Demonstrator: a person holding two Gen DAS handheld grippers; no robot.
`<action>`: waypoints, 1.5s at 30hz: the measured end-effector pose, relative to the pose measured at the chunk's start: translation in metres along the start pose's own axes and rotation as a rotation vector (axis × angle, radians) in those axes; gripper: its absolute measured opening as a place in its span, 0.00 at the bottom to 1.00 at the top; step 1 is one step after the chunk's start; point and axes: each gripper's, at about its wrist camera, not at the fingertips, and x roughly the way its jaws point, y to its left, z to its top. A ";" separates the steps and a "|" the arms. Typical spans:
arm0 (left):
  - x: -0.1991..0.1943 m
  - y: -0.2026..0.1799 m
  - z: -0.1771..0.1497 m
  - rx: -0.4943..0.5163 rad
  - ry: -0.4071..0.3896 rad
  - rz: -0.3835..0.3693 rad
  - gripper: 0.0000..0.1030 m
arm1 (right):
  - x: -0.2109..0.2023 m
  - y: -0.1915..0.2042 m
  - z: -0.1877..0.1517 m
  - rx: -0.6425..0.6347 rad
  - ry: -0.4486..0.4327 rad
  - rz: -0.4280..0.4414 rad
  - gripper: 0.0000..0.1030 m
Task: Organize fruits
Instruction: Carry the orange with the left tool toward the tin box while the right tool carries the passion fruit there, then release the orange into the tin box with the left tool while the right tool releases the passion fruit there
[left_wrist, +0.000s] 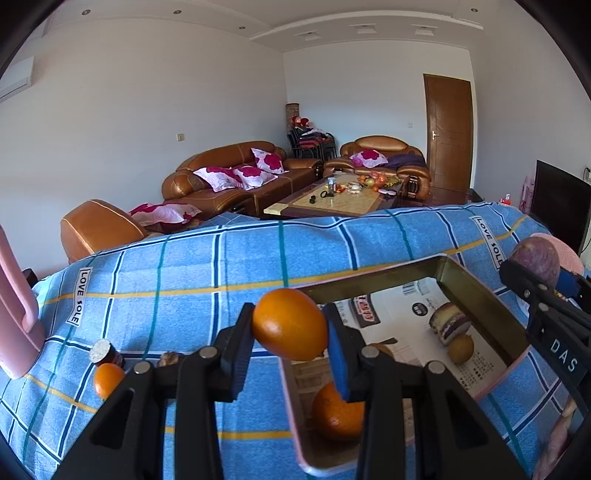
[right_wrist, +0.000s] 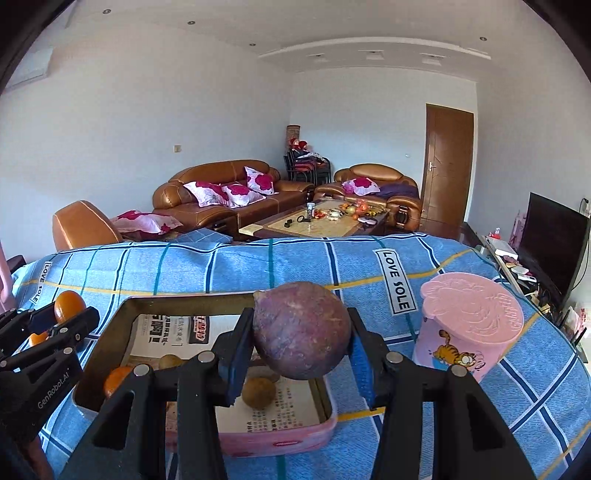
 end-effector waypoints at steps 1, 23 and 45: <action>0.003 -0.005 0.002 0.006 0.008 -0.010 0.37 | 0.002 -0.003 0.001 0.010 0.005 -0.003 0.48; 0.041 -0.046 0.000 0.041 0.162 -0.121 0.37 | 0.055 0.014 0.008 -0.030 0.135 0.077 0.49; 0.025 -0.042 0.000 0.033 0.089 -0.069 0.85 | 0.030 0.010 0.008 0.044 0.007 0.142 0.65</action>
